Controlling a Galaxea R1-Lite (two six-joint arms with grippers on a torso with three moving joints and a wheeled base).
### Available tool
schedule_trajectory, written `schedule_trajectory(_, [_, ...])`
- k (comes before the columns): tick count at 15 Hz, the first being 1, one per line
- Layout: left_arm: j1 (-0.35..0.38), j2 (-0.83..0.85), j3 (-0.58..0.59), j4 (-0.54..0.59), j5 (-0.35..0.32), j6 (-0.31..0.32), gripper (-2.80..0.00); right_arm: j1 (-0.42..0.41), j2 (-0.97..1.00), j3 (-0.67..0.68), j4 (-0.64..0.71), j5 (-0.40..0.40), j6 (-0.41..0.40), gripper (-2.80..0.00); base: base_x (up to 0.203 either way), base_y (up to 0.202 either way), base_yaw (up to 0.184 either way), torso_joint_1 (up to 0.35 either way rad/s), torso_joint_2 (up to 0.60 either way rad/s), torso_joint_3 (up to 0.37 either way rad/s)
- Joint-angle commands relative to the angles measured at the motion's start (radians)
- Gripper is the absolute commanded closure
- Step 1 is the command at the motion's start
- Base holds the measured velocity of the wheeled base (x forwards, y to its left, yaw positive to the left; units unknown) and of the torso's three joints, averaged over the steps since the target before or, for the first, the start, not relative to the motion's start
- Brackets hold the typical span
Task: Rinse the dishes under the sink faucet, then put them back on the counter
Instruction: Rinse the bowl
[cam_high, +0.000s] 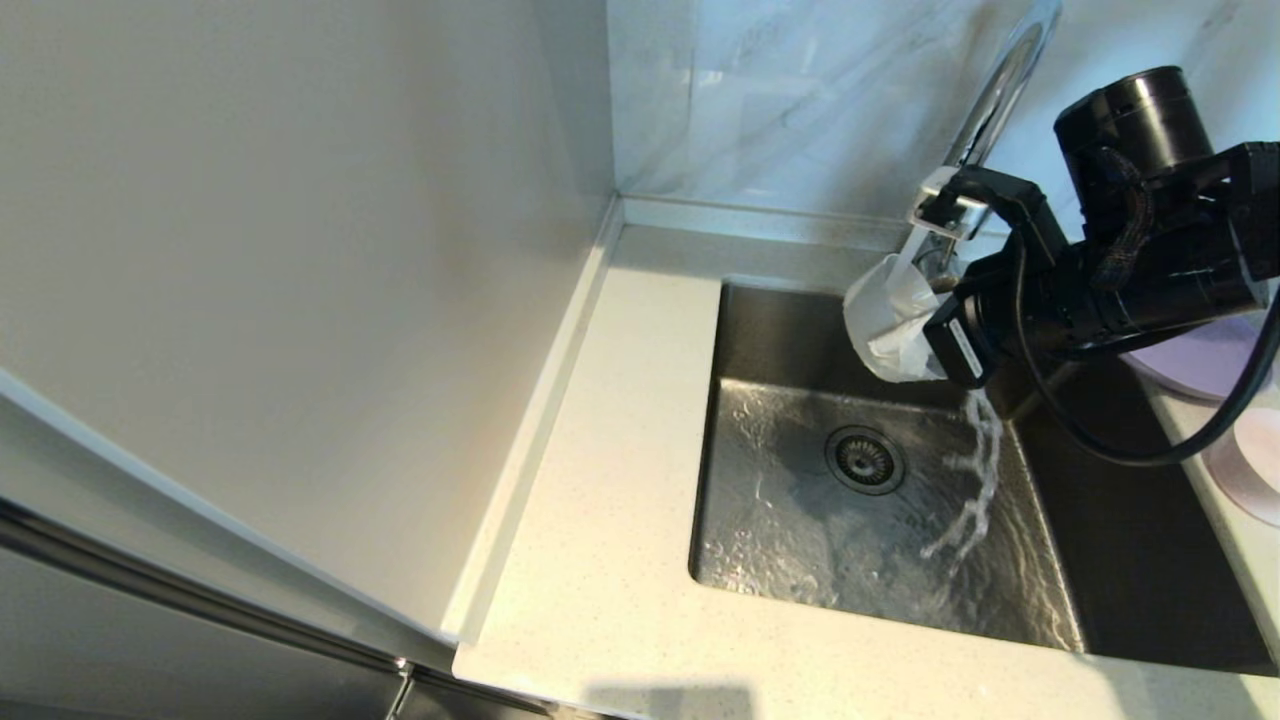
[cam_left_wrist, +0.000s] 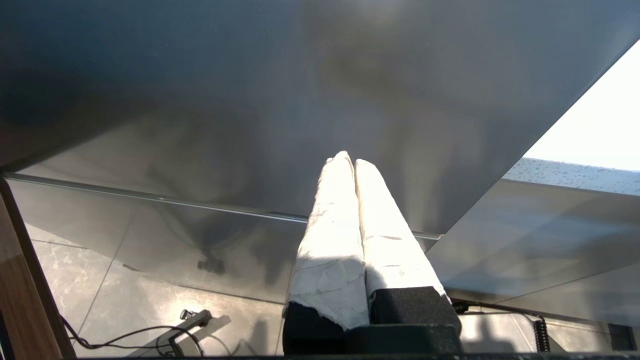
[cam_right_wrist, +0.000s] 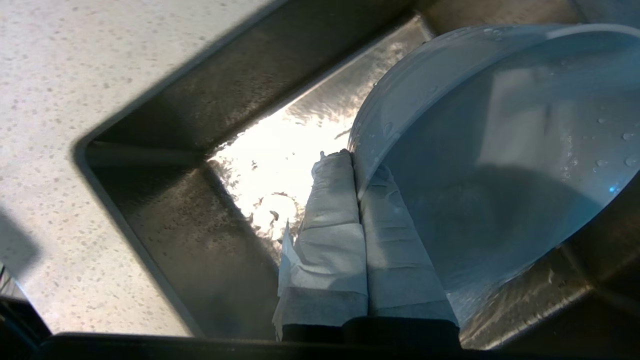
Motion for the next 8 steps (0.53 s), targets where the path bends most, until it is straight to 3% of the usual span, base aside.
schedule_trajectory(1, [0.0,0.0,0.0,0.0,0.0,0.0,0.0,-0.057,-0.058,0.032,0.004,0.003,0.0,0.0,0.0,0.0,0.0,0.0,0.0,0.0])
schedule_trajectory(7, [0.0,0.0,0.0,0.0,0.0,0.0,0.0,-0.288,-0.232,0.227,0.007,0.098,0.014,0.0,0.0,0.0,0.0,0.0,0.0,0.0])
schedule_trajectory(8, [0.0,0.0,0.0,0.0,-0.001,0.0,0.0,-0.304,-0.248,0.248,0.007,0.124,0.056,0.0,0.0,0.0,0.0,0.0,0.0,0.0])
